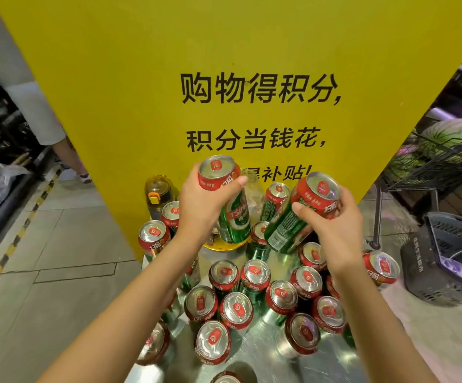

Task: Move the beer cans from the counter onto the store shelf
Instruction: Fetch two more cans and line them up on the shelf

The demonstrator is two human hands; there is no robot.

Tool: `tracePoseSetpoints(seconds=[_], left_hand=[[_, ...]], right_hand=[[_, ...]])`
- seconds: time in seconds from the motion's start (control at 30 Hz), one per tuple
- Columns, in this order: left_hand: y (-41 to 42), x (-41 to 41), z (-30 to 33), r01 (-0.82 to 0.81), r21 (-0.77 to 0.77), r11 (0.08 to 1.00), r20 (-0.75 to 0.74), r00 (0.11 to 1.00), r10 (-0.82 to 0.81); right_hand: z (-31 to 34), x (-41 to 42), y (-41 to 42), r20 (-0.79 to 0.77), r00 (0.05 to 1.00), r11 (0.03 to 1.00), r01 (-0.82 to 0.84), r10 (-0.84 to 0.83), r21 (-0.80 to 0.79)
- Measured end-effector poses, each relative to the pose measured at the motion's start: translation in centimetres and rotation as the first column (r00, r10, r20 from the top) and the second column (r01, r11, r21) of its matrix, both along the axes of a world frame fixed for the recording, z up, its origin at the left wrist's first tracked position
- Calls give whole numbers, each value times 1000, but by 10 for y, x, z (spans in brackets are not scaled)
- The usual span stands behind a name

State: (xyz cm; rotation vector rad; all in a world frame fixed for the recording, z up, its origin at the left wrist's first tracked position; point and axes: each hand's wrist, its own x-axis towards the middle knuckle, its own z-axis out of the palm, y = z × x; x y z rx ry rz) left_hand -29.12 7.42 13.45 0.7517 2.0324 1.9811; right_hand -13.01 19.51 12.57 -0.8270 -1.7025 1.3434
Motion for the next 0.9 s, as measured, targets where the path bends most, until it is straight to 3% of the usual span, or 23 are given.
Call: tracePoseSetpoints(seconds=[0.2, 0.37, 0.47, 0.67, 0.9], left_hand=[[-78, 14, 37, -86, 216, 973, 155, 986, 53], [-180, 28, 46, -139, 183, 973, 185, 977, 105], [-254, 44, 42, -275, 120, 954, 229, 943, 243], [-427, 88, 20, -575, -60, 816, 330, 760, 560], [-627, 156, -3, -838, -206, 505, 317, 431, 845]], right_hand=[[30, -5, -62, -139, 960, 963, -257, 244, -82], [24, -14, -147, -172, 878, 873, -469, 446, -131], [8, -21, -210, -194, 803, 784, -594, 564, -179], [-13, -31, -355, -176, 640, 586, -762, 748, -276], [-29, -34, -539, -181, 359, 273, -886, 916, -374]])
